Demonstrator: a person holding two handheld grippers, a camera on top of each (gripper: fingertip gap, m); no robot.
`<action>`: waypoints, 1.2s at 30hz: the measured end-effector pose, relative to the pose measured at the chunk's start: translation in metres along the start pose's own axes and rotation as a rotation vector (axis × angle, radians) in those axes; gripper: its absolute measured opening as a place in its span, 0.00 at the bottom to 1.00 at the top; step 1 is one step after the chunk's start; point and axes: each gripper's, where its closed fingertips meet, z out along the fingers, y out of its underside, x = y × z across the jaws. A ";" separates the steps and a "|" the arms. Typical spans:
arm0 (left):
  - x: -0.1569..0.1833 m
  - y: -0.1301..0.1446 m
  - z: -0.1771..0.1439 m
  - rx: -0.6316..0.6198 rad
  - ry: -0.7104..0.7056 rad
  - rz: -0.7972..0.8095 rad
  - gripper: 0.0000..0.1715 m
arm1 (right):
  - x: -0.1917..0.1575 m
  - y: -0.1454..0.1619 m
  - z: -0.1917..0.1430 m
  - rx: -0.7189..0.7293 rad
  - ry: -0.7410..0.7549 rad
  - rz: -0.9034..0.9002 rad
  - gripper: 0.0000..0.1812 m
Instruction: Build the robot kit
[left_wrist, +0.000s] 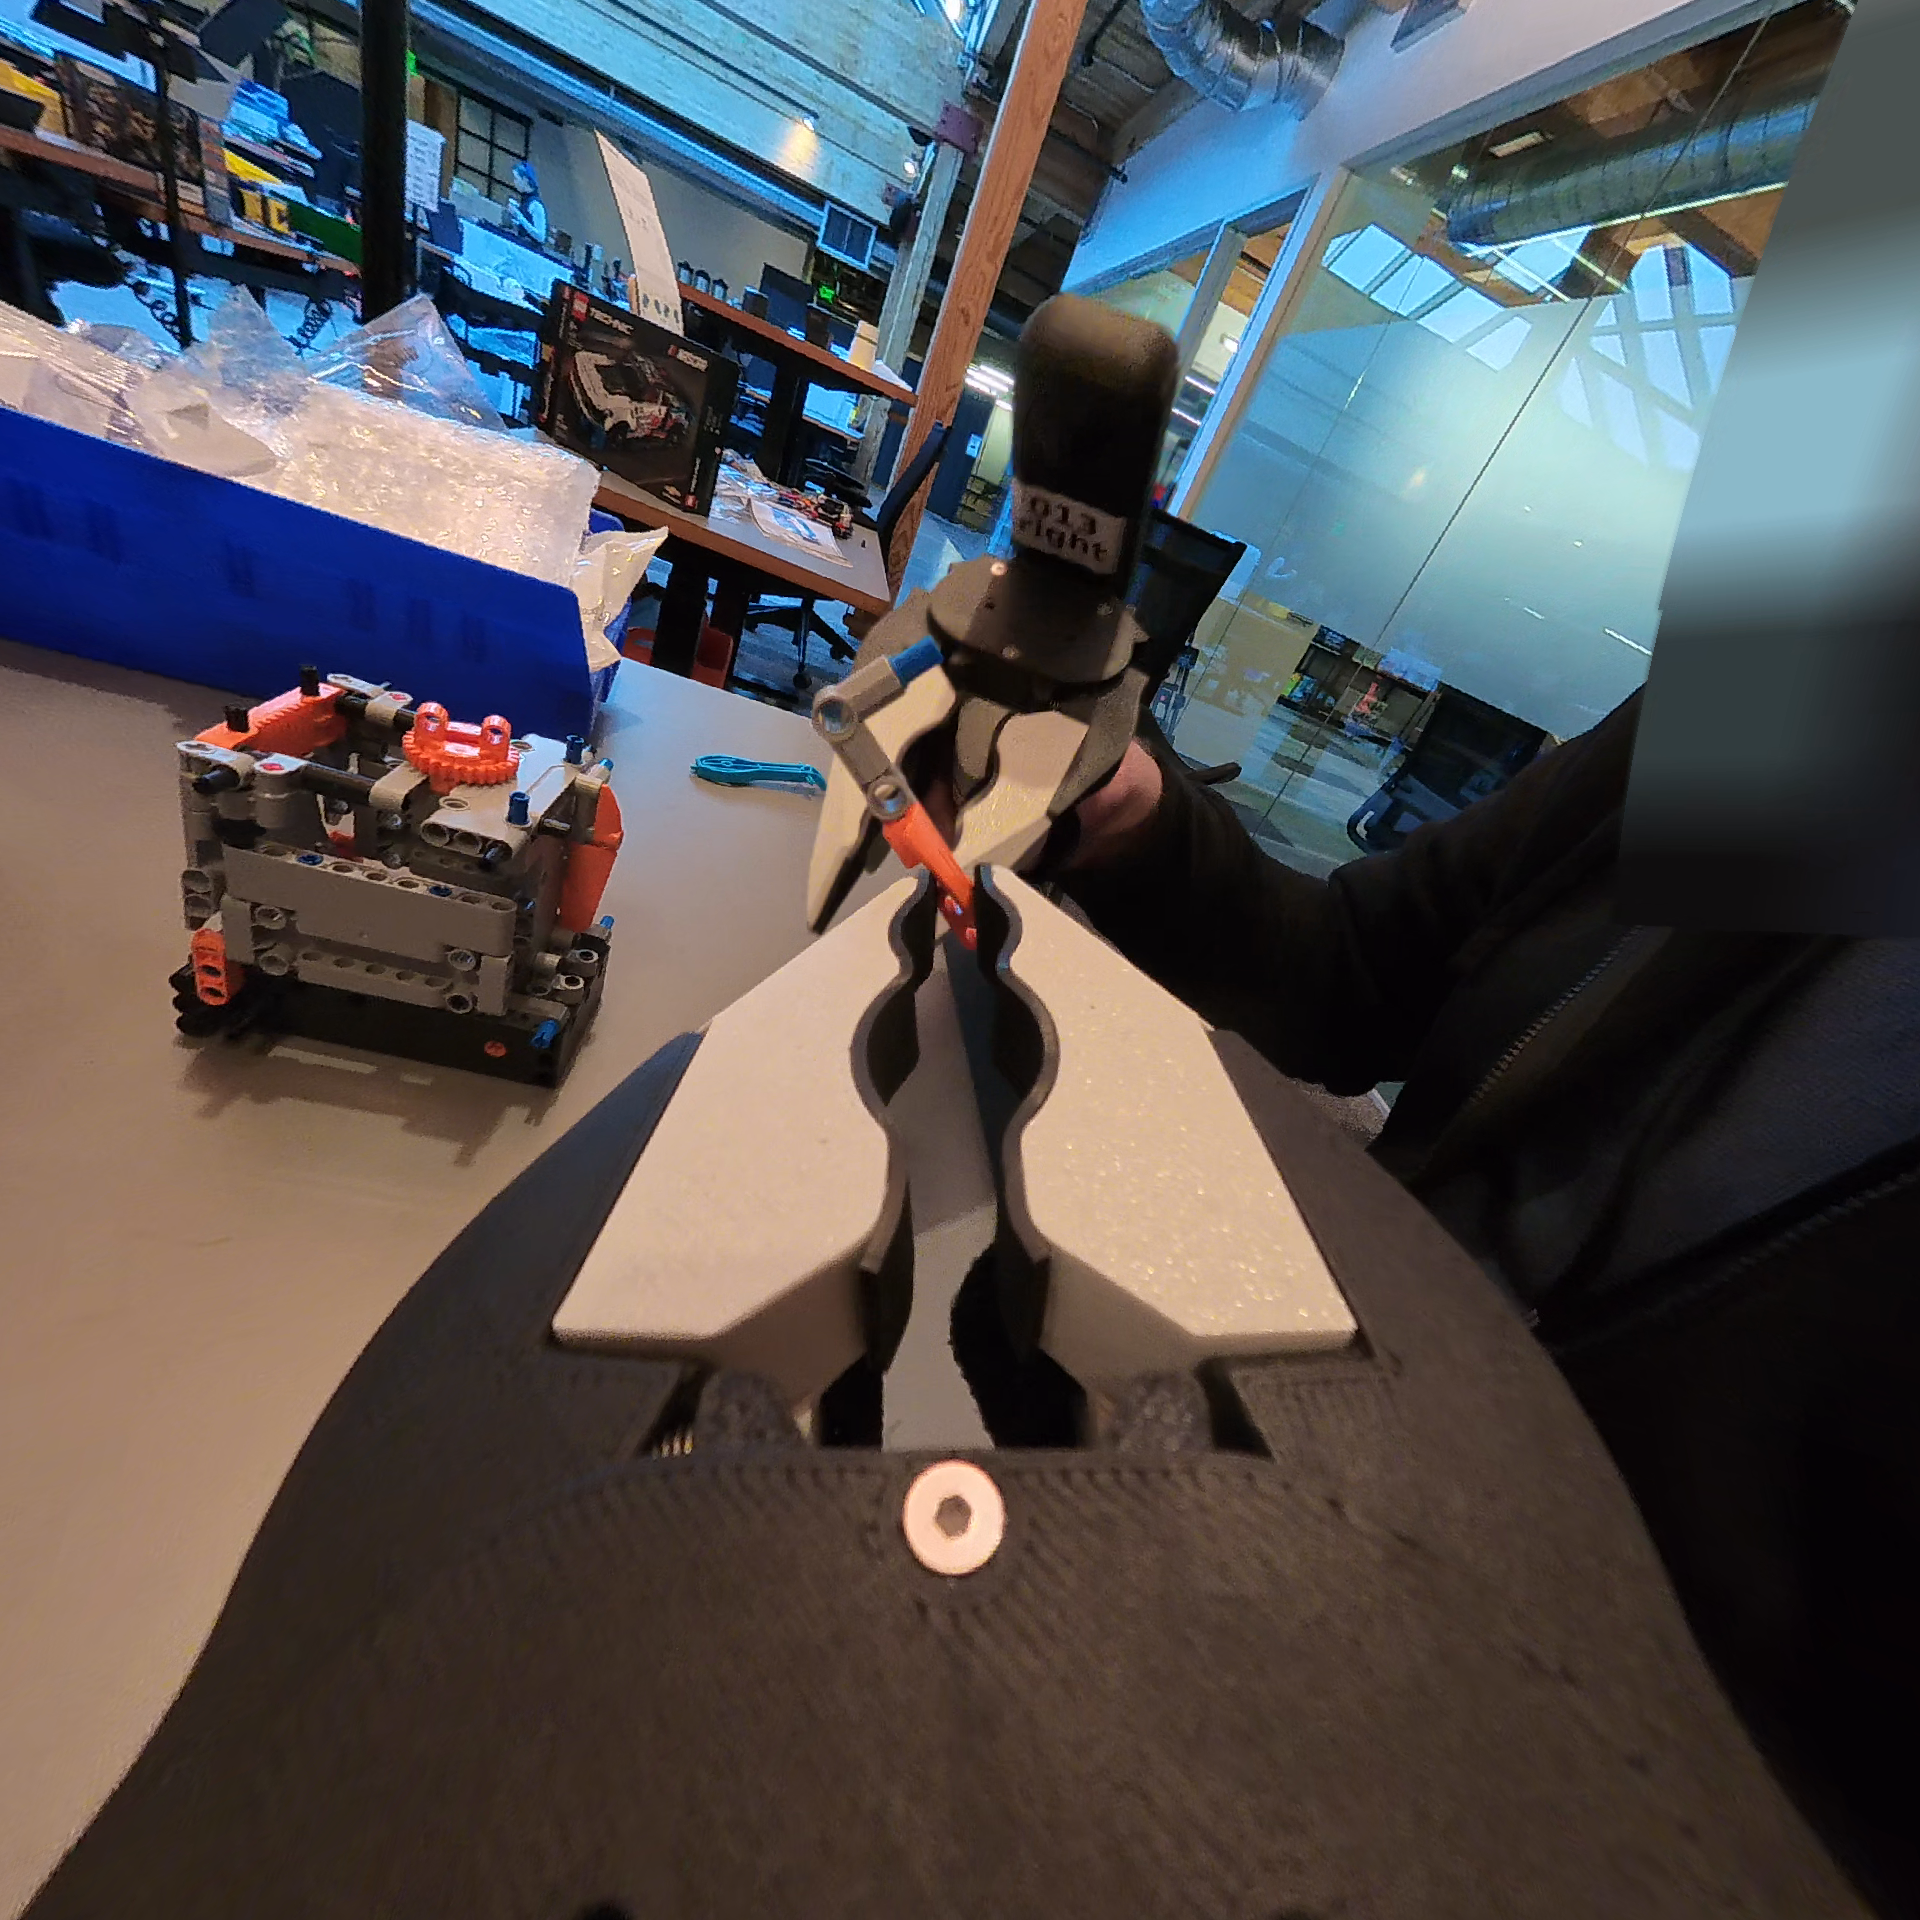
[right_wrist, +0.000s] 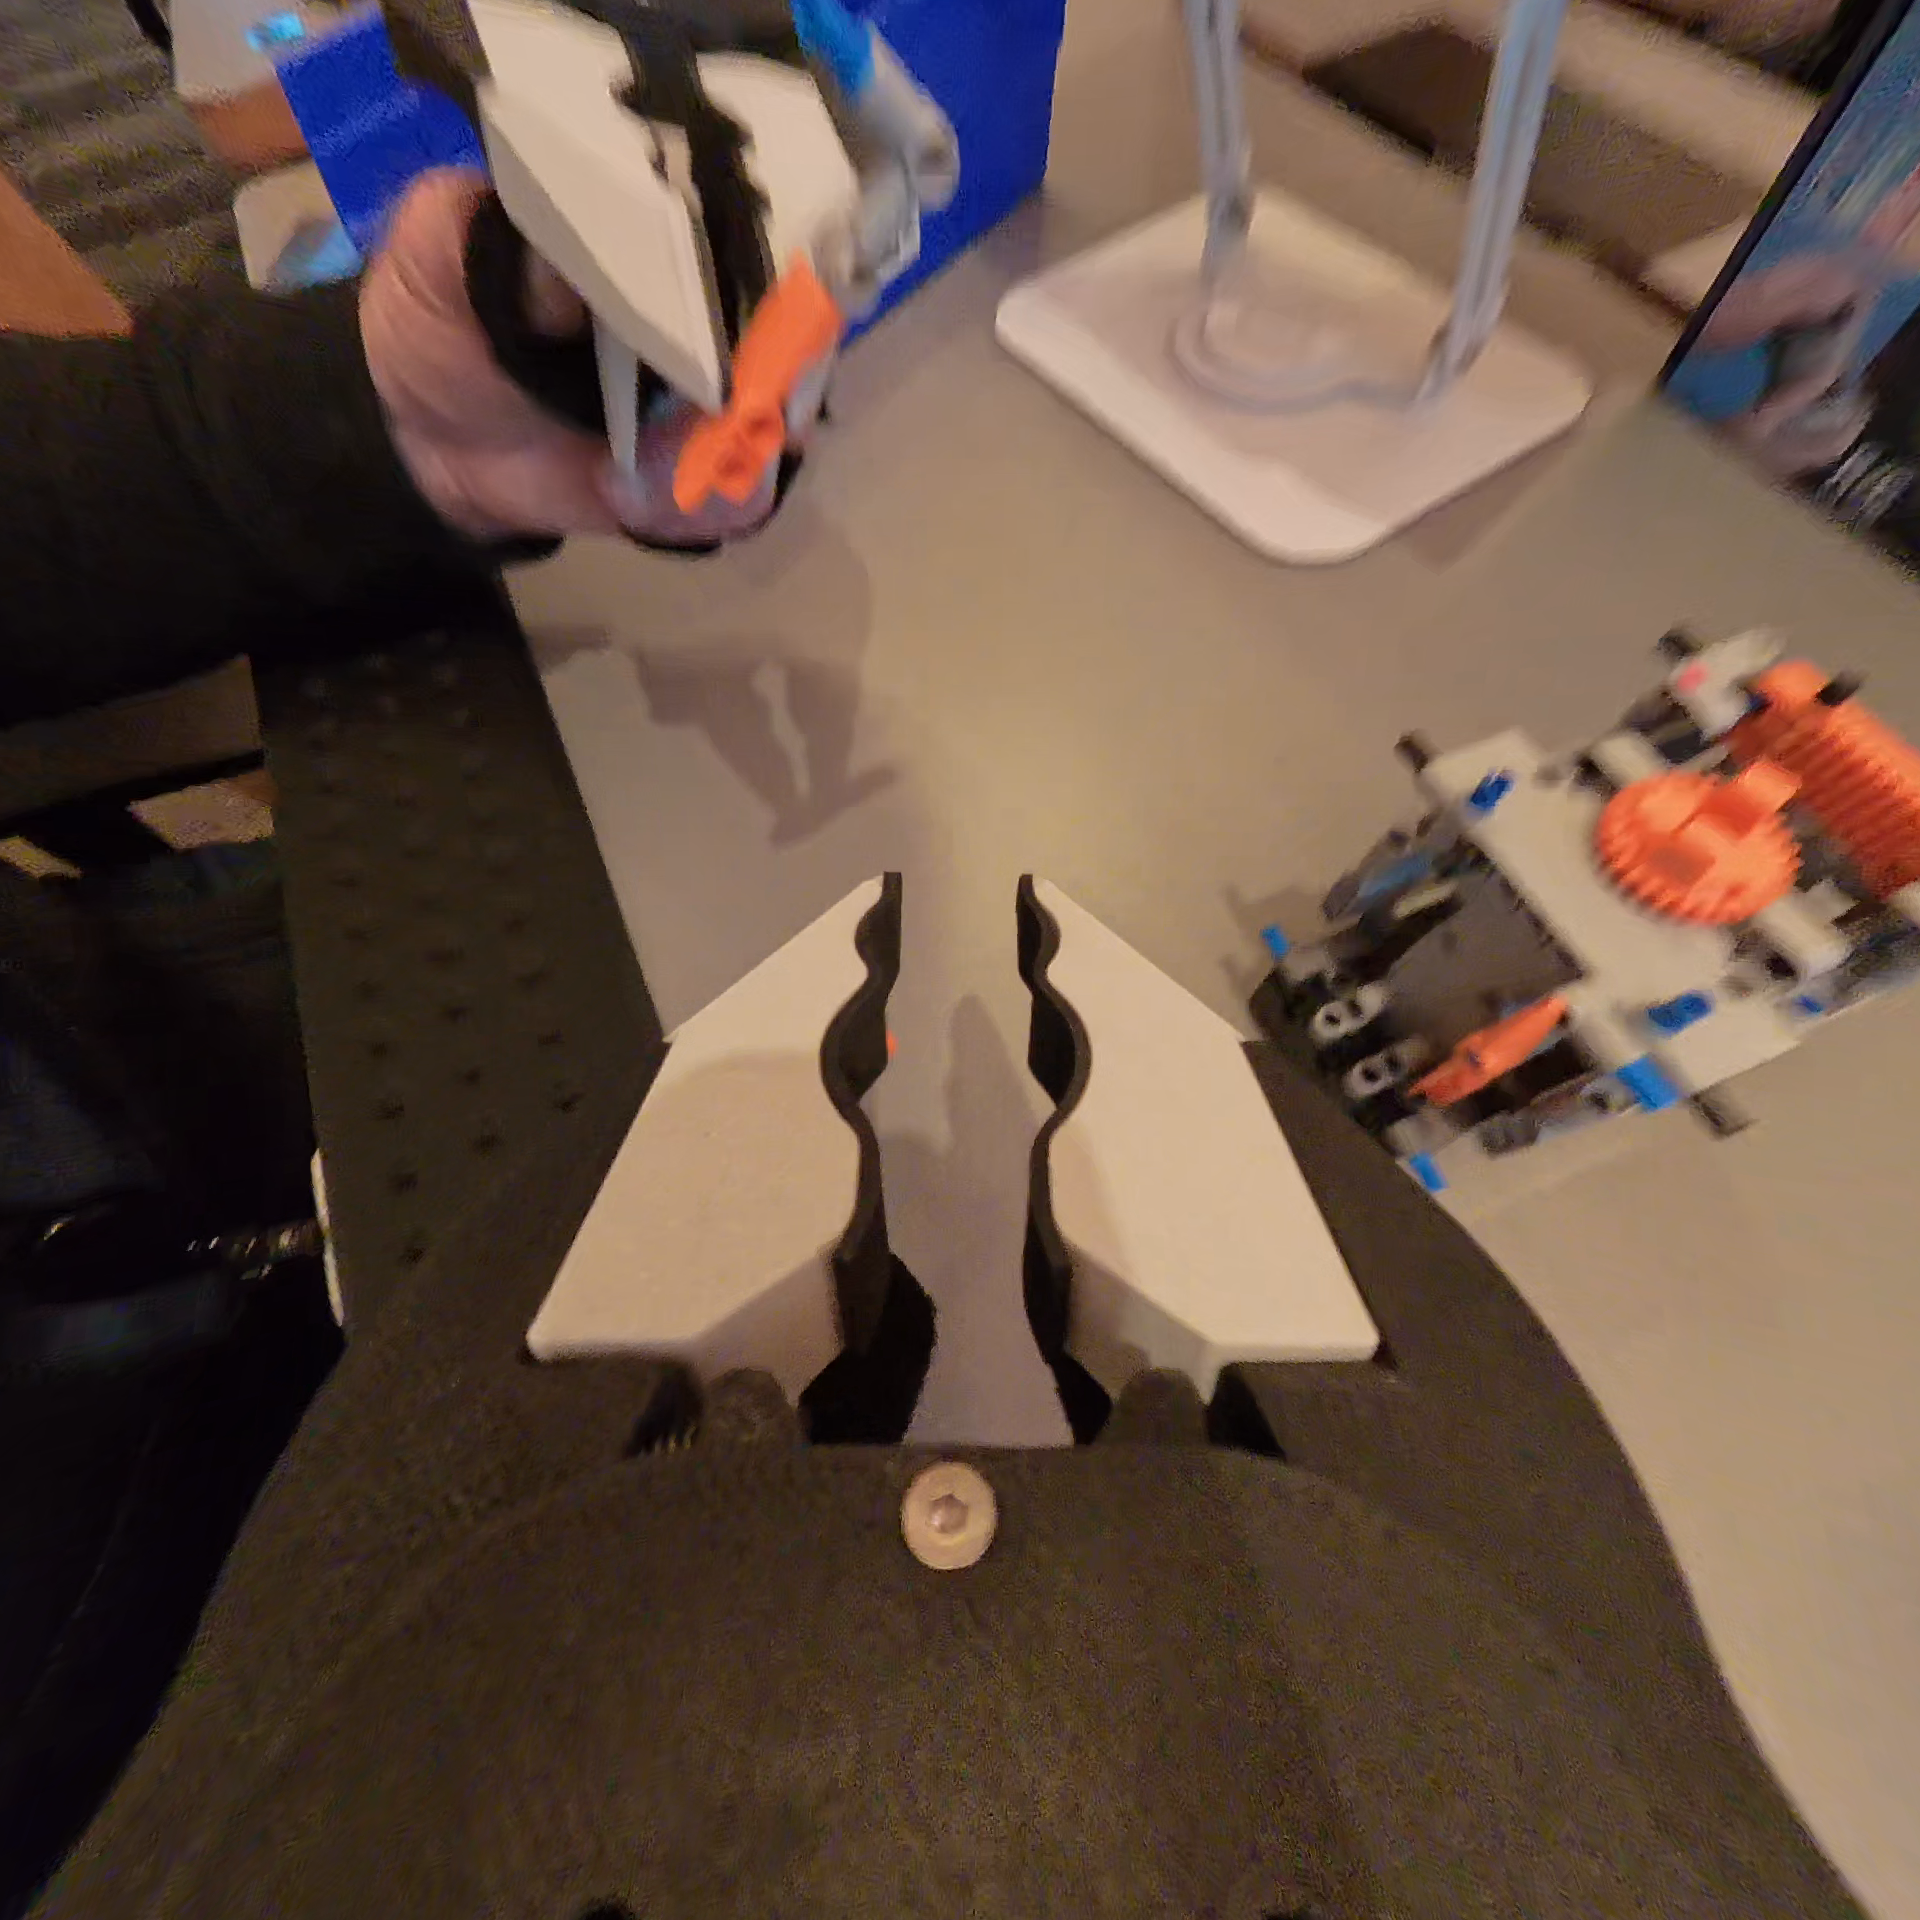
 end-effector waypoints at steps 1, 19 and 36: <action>0.000 0.001 0.000 -0.002 -0.002 -0.002 0.03 | -0.001 0.011 0.002 -0.038 -0.017 0.020 0.11; -0.002 0.006 0.002 -0.009 0.009 -0.022 0.03 | -0.025 0.080 0.042 -0.366 -0.105 -0.524 0.08; -0.004 0.012 0.006 -0.030 0.018 -0.035 0.03 | -0.028 0.085 0.053 -0.417 -0.261 -0.704 0.11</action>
